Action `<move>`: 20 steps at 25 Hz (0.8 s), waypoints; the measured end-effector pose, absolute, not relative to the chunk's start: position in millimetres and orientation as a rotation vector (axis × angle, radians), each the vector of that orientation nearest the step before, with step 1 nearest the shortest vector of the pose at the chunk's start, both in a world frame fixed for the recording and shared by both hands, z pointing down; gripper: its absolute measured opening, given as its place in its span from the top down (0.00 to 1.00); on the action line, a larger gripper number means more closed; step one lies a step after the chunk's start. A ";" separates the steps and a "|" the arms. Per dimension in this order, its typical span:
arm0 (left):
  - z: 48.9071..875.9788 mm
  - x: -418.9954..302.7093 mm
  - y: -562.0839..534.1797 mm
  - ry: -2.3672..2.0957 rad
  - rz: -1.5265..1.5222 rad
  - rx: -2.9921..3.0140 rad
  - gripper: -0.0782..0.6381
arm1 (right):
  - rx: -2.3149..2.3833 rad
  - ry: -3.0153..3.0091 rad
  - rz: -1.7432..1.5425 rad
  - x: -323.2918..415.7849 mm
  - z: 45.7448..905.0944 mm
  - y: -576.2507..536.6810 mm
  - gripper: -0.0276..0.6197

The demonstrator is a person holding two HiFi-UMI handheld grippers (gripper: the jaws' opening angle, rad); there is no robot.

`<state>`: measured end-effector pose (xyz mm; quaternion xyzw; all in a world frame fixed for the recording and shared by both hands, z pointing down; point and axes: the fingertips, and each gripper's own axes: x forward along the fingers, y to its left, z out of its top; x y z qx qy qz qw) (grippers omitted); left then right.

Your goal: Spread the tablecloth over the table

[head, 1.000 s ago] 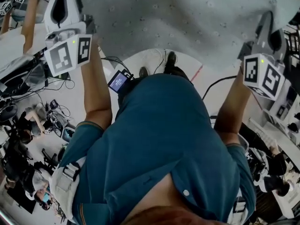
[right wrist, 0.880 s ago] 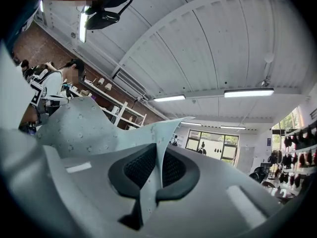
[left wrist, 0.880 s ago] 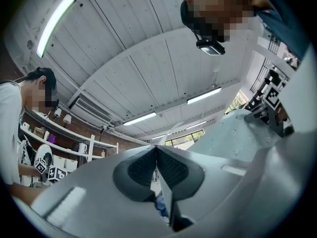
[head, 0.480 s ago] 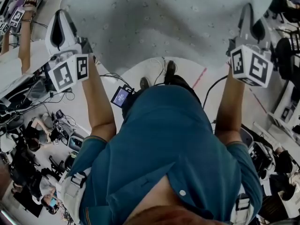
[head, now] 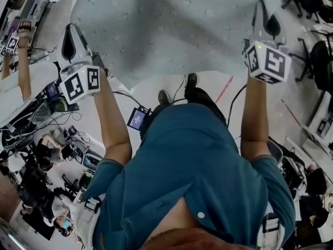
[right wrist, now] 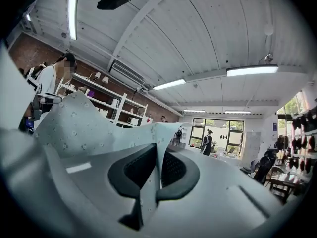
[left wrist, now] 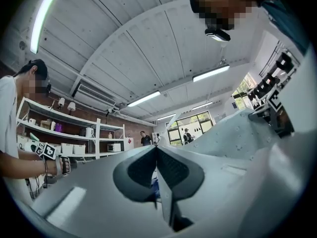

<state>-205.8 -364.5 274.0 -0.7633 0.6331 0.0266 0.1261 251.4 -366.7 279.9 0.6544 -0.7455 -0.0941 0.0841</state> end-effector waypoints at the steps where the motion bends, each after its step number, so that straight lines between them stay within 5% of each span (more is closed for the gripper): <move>1: 278.9 -204.0 -369.9 1.852 0.068 -2.225 0.89 | 1.950 -2.224 -0.271 255.2 286.6 -373.4 0.93; 20: 366.9 -204.0 -449.7 2.028 -0.167 -2.224 0.89 | 1.842 -2.217 -0.071 301.6 406.3 -472.9 0.93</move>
